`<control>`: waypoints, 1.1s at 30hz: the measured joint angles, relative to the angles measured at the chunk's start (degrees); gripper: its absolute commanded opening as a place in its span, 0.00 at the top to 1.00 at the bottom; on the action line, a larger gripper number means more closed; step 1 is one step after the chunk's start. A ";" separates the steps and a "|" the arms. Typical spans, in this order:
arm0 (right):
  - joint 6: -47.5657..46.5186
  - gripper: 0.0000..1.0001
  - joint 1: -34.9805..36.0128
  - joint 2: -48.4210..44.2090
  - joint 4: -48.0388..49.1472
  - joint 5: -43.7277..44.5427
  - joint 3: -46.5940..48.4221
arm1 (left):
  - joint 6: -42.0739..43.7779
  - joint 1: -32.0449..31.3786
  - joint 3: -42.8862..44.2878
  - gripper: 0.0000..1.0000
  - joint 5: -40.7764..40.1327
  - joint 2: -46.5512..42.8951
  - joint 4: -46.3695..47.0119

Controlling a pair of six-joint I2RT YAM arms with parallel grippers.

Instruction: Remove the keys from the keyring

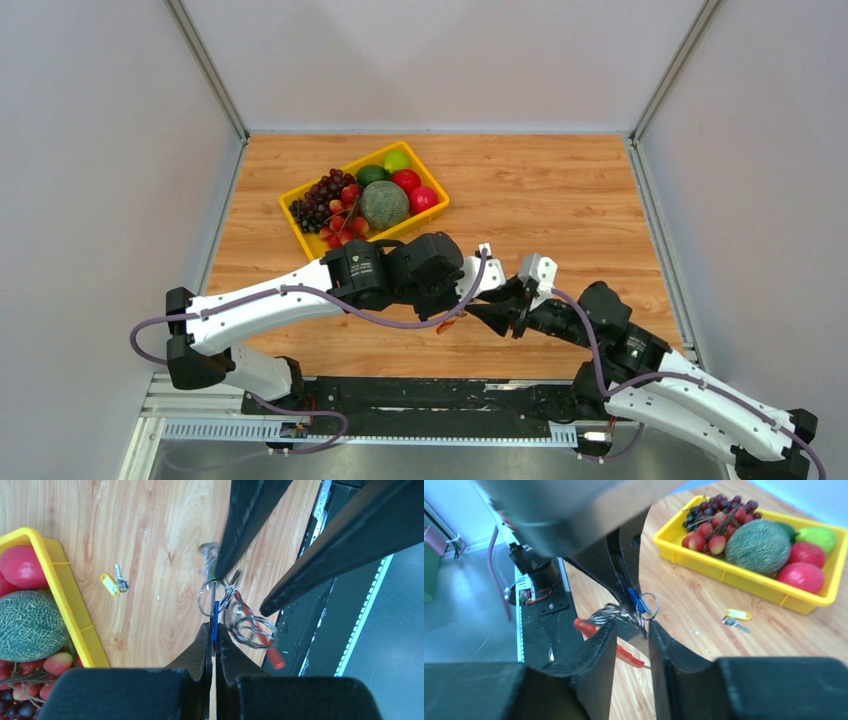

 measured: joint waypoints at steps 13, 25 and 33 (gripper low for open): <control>7.98 0.55 0.04 -13.55 -6.73 22.12 1.81 | -10.27 0.94 4.90 1.00 -4.17 2.54 -2.99; 18.60 0.50 0.04 -23.23 -15.89 25.29 1.90 | -15.37 1.25 13.97 1.00 -7.58 15.17 -6.86; 23.71 0.54 0.04 -24.57 -17.40 26.34 1.68 | -17.92 1.27 19.96 1.00 -7.34 18.23 -8.85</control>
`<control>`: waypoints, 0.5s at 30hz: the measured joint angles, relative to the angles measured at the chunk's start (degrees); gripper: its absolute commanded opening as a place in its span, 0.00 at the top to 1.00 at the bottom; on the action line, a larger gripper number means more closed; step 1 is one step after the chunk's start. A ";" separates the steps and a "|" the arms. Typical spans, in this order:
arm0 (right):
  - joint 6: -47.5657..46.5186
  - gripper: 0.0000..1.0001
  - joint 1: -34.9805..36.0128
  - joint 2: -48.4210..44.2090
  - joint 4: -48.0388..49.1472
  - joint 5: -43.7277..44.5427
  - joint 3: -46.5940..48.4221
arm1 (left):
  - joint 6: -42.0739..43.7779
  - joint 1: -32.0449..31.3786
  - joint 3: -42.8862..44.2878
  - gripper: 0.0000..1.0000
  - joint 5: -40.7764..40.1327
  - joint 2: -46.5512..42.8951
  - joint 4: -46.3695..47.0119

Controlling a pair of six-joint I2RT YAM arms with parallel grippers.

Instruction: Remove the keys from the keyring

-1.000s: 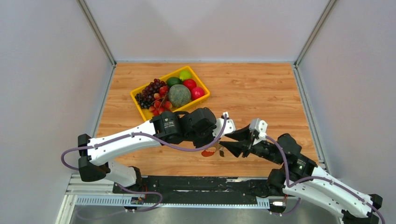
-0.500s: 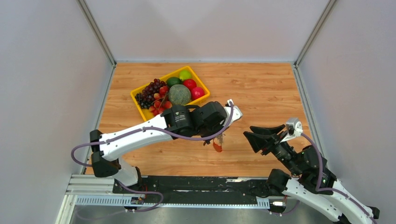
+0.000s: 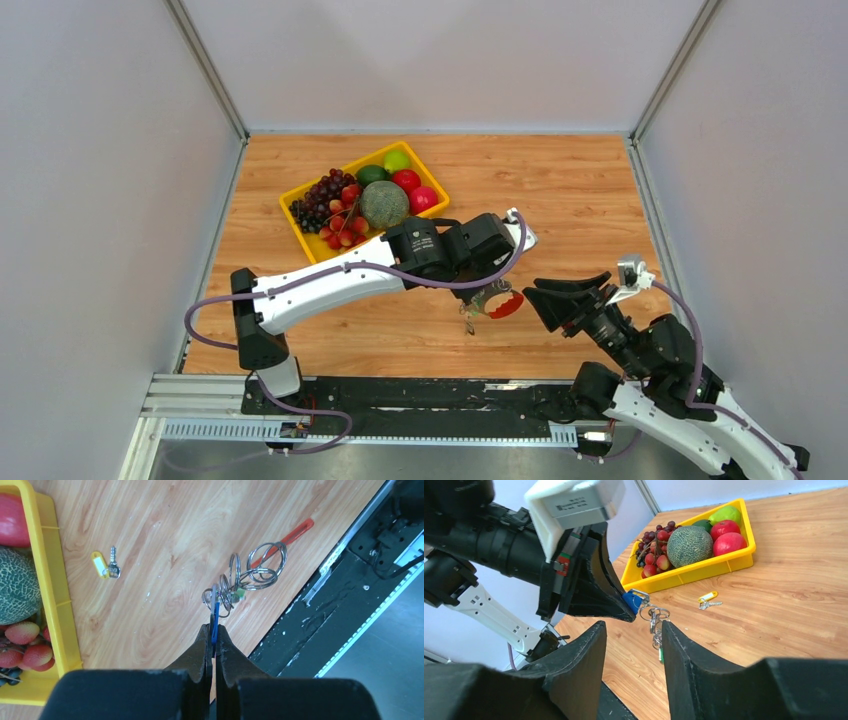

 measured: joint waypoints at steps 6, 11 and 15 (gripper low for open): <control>4.31 0.59 0.00 2.38 -0.81 0.09 0.02 | -1.46 0.07 0.61 1.00 0.02 -0.04 -0.52; 8.33 0.67 0.00 2.73 -2.34 -2.75 0.76 | -4.66 0.66 3.65 1.00 0.22 1.44 -4.13; 12.11 0.66 0.00 2.43 -1.99 -2.67 0.31 | -7.21 0.85 13.84 1.00 -0.28 6.47 -6.38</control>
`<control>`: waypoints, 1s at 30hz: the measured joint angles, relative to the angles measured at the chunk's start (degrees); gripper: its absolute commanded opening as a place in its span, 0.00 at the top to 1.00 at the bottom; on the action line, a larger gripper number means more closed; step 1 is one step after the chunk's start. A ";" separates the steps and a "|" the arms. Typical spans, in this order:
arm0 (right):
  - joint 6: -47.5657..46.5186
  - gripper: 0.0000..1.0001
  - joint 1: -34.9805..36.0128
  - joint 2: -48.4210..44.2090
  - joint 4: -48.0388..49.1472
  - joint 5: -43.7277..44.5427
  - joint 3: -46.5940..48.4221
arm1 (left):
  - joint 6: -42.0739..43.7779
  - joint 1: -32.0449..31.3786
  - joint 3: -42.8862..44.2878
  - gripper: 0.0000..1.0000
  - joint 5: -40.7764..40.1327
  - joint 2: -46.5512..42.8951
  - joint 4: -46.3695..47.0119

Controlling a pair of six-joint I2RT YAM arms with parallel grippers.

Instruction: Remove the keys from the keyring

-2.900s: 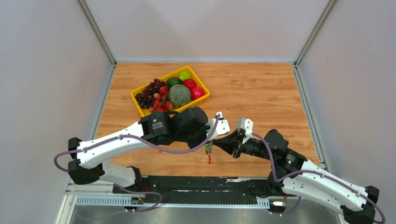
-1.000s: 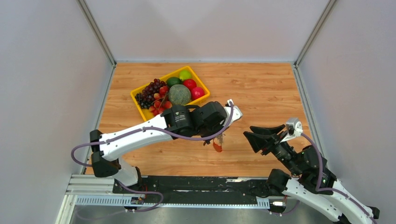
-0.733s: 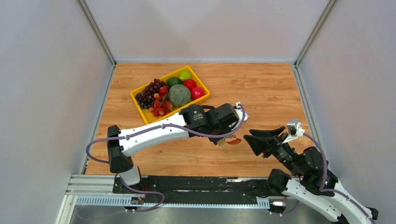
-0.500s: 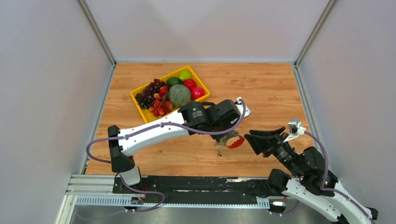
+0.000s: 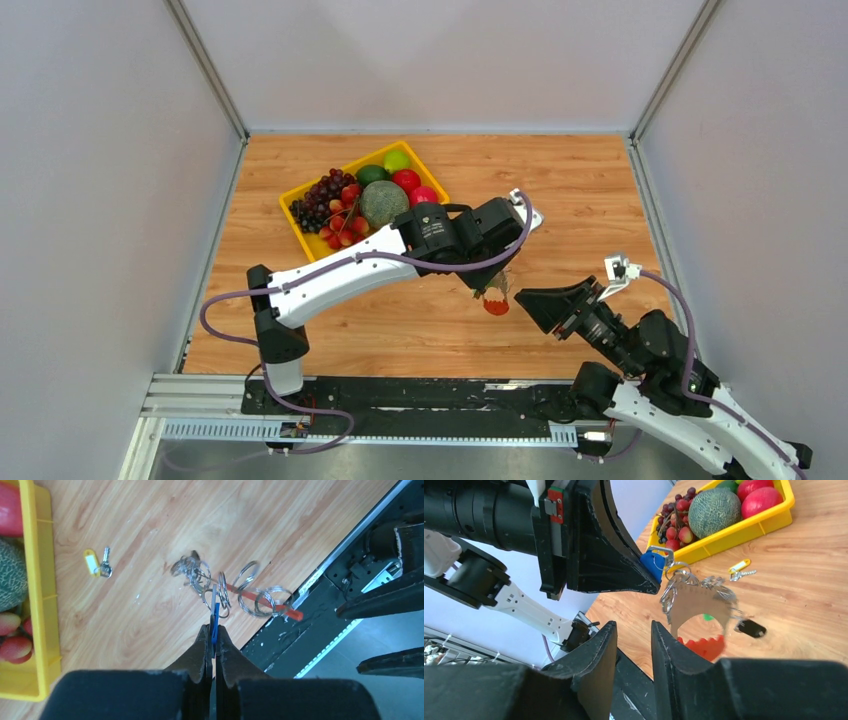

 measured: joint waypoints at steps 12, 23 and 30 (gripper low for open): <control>-0.90 0.68 0.00 7.96 4.94 -6.08 -5.05 | -0.11 1.20 -16.46 1.00 3.06 -2.54 4.63; -1.95 0.63 0.00 9.09 8.76 -11.93 -7.78 | -0.50 2.60 -16.46 1.00 3.82 -3.50 5.81; -1.92 0.54 0.00 8.96 9.90 -10.82 -9.11 | -1.40 4.09 -16.59 1.00 5.22 -5.68 6.82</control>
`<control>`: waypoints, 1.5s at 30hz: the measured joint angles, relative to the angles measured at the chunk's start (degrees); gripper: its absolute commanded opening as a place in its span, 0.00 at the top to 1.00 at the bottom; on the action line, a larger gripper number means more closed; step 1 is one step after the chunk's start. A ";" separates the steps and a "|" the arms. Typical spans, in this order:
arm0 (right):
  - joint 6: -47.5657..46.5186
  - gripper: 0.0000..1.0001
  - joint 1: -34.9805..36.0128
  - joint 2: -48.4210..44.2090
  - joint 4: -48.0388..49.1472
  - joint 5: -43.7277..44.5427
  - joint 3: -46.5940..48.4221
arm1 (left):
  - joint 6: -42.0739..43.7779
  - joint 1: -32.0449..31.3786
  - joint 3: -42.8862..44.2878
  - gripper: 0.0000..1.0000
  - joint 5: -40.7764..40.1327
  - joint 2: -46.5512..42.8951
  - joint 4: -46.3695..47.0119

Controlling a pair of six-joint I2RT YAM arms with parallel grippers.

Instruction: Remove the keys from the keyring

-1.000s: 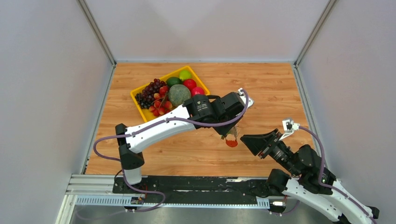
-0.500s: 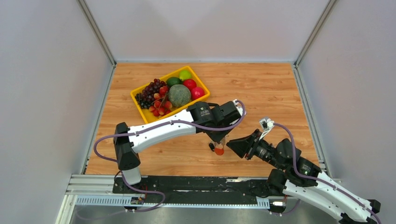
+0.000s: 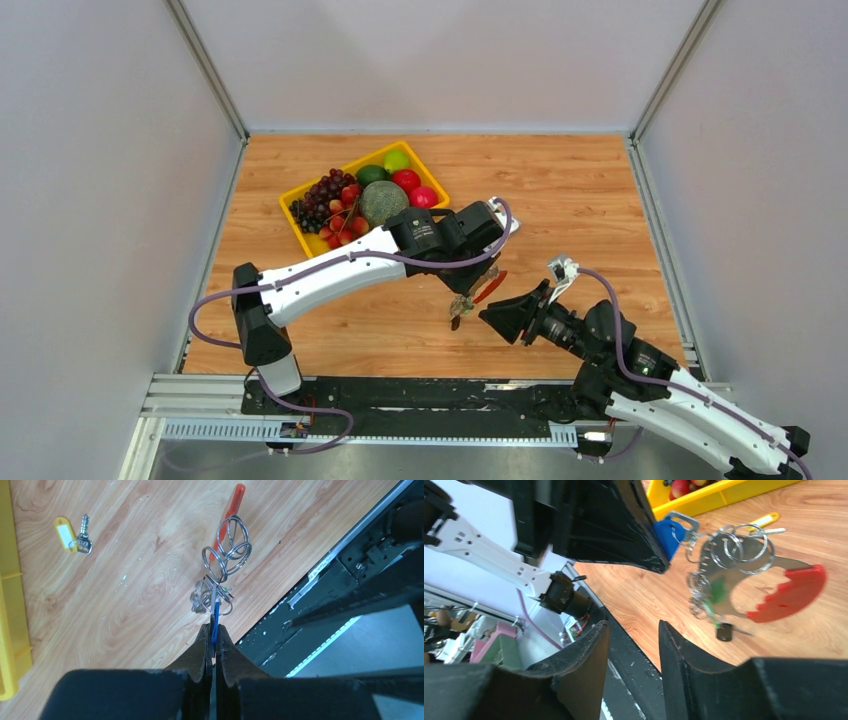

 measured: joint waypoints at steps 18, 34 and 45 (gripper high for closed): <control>-7.52 0.51 0.00 -3.06 5.95 5.62 -5.55 | -0.48 1.36 -0.24 1.00 7.82 -0.55 2.29; -17.86 0.44 0.00 -9.05 7.74 4.07 -7.98 | -2.56 2.95 3.32 1.00 14.53 -0.74 4.39; -23.91 0.41 0.00 -11.85 13.29 4.70 -9.97 | -2.21 2.93 1.64 1.00 17.88 -0.70 3.69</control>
